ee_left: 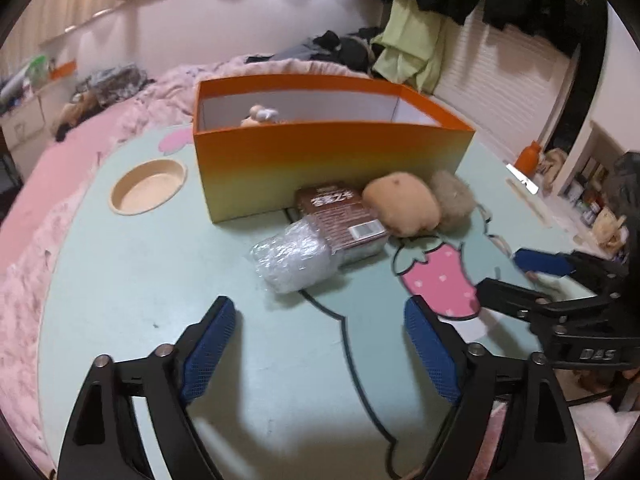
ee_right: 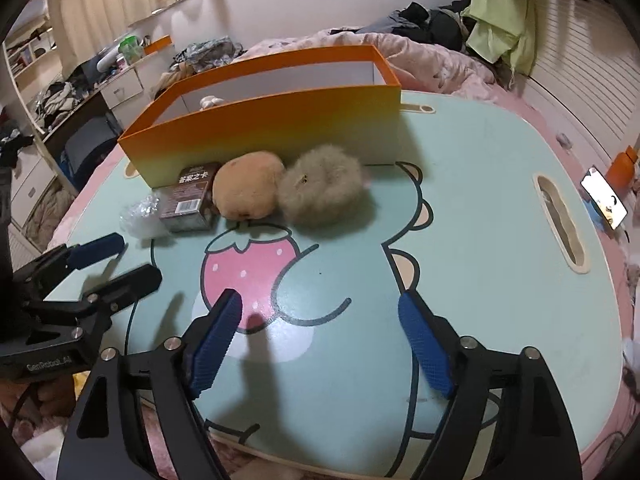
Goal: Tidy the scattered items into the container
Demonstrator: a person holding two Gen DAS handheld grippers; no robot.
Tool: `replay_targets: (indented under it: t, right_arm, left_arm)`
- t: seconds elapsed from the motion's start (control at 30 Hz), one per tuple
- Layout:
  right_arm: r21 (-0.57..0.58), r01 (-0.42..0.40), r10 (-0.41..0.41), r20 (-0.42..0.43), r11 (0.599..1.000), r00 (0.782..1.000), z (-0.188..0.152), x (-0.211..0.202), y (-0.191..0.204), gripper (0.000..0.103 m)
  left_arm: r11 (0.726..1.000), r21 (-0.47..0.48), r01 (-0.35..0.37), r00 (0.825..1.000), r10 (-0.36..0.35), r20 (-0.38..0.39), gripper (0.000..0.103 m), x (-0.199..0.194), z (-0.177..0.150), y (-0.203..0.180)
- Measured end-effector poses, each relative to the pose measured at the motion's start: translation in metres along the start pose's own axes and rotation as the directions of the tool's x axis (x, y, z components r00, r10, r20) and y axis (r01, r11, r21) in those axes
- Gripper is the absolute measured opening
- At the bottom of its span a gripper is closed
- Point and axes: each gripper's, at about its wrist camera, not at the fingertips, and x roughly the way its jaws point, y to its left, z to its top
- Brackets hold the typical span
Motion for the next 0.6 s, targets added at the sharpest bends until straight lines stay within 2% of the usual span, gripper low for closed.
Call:
replay_targets:
  t: [0.03,0.07,0.1,0.2,0.6]
  right_arm:
    - [-0.005,-0.001,0.001,-0.004,1.0,1.0,0.0,0.001,0.0,0.09]
    - [-0.01,0.004,-0.004,-0.011,1.0,1.0,0.0,0.003,0.0,0.102]
    - [-0.018,0.02,-0.021,-0.016,1.0,1.0,0.0,0.005,0.001,0.103]
    - [-0.08,0.097,-0.099,-0.022,0.992,0.995,-0.003,0.012,0.009,0.103]
    - [-0.089,0.1,-0.101,-0.011,0.991,0.995,-0.007,0.013,0.005,0.103]
  left_arm:
    - [0.999,0.034,-0.018,1.0,0.018,0.001,0.101,0.002,-0.002,-0.003]
    - [0.996,0.072,-0.053,0.999,0.053,0.004,0.102,0.005,-0.005,-0.007]
    - [0.993,0.09,-0.073,0.997,0.072,0.015,0.103,0.006,-0.008,-0.01]
    - [0.995,0.069,-0.07,0.997,0.069,0.02,0.103,0.005,-0.011,-0.008]
    - [0.995,0.065,-0.075,0.997,0.074,0.024,0.103,0.004,-0.012,-0.005]
